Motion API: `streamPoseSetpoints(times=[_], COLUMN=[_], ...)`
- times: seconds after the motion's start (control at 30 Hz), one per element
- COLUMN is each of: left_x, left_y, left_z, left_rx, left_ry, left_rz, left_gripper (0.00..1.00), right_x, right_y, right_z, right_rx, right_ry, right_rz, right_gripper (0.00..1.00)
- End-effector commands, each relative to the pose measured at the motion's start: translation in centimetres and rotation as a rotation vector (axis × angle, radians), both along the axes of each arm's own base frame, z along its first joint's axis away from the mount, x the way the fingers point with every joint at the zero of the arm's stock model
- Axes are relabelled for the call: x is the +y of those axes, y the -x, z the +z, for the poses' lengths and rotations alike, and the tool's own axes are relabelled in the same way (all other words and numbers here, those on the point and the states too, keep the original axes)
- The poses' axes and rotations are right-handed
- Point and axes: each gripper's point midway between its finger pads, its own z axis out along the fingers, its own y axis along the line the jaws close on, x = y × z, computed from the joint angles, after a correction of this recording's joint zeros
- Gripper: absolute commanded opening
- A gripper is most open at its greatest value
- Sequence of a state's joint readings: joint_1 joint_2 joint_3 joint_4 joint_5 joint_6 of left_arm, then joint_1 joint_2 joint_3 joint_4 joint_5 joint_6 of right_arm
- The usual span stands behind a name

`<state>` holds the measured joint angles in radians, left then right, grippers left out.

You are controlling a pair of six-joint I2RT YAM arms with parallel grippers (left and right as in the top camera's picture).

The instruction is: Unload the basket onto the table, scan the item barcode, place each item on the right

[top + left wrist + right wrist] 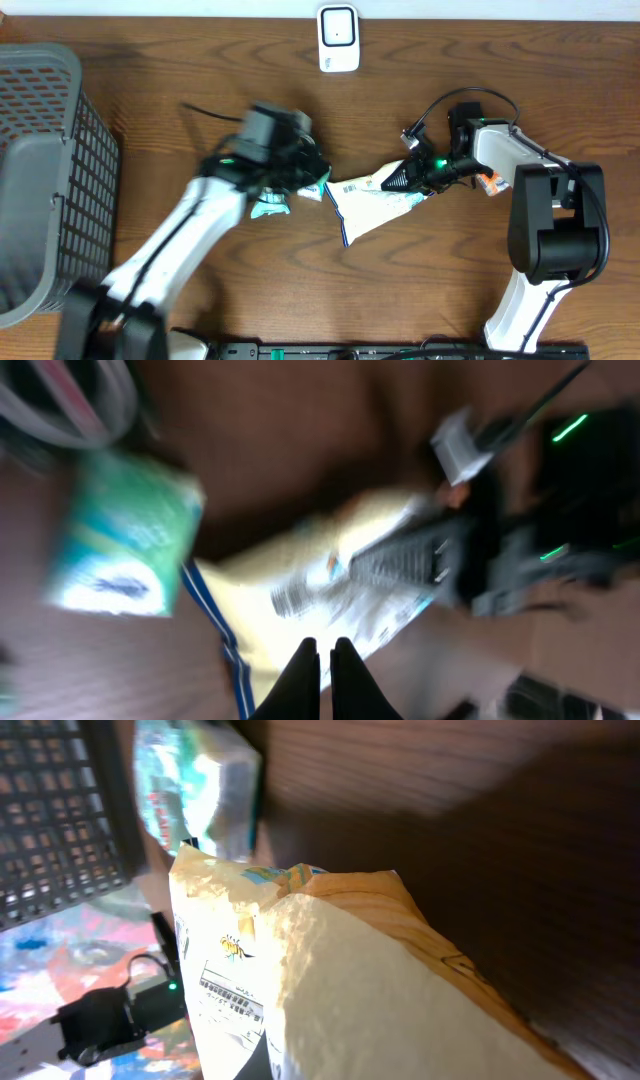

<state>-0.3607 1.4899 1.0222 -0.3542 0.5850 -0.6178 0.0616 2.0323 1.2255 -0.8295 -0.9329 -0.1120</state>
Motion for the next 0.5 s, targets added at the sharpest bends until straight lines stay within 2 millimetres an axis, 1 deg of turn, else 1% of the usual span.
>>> streamPoseSetpoints(times=[0.0,0.03,0.07,0.1,0.13,0.17,0.2,0.23,0.27,0.3,0.33,0.37,0.4,0.47], left_x=[5.2,6.9,7.8,8.8,9.8,10.6,11.2,11.6,12.4,13.1,14.1,14.7,15.4,16.0], left_y=[-1.5,-1.8,-2.0,-2.3,-2.4,-2.5,-2.5,-2.5,-2.5,-2.5,-2.4,-2.3,-2.0,-1.8], left_z=[3.0,3.2,3.2,3.1,2.7,2.4,2.1,1.9,1.5,1.2,0.8,0.5,0.1,0.0], left_rx=[-0.124,-0.127,-0.125,-0.122,-0.112,-0.102,-0.096,-0.091,-0.086,-0.081,-0.074,-0.067,-0.061,-0.087], left_ry=[-0.051,-0.077,-0.089,-0.105,-0.127,-0.152,-0.174,-0.196,-0.236,-0.27,-0.324,-0.355,-0.401,-0.448], left_rz=[0.094,0.148,0.176,0.204,0.236,0.262,0.28,0.296,0.322,0.343,0.376,0.392,0.391,0.331], left_gripper=[0.07,0.08,0.08,0.14,0.17,0.28,0.31,0.37,0.46,0.51,0.66,0.73,0.82,0.83], right_x=[0.6,0.5,0.4,0.3,0.1,-0.1,-0.2,-0.4,-0.7,-1.0,-1.3,-1.7,-2.1,-3.0], right_y=[-1.1,-1.3,-1.4,-1.6,-1.8,-1.9,-2.0,-2.1,-2.4,-2.5,-2.6,-2.7,-2.7,-2.5], right_z=[5.7,6.8,7.9,9.0,10.4,11.6,12.6,13.4,14.7,15.6,17.0,17.8,18.6,20.6], right_rx=[-0.135,-0.16,-0.187,-0.215,-0.253,-0.292,-0.316,-0.334,-0.369,-0.395,-0.431,-0.444,-0.458,-0.509], right_ry=[-0.165,-0.189,-0.216,-0.237,-0.265,-0.286,-0.3,-0.304,-0.303,-0.299,-0.29,-0.271,-0.247,-0.193], right_rz=[-0.007,-0.011,-0.017,-0.022,-0.028,-0.031,-0.036,-0.045,-0.06,-0.07,-0.088,-0.11,-0.137,-0.188], right_gripper=[0.01,0.01,0.01,0.01,0.01,0.01,0.01,0.01,0.01,0.01,0.01,0.01,0.01,0.01])
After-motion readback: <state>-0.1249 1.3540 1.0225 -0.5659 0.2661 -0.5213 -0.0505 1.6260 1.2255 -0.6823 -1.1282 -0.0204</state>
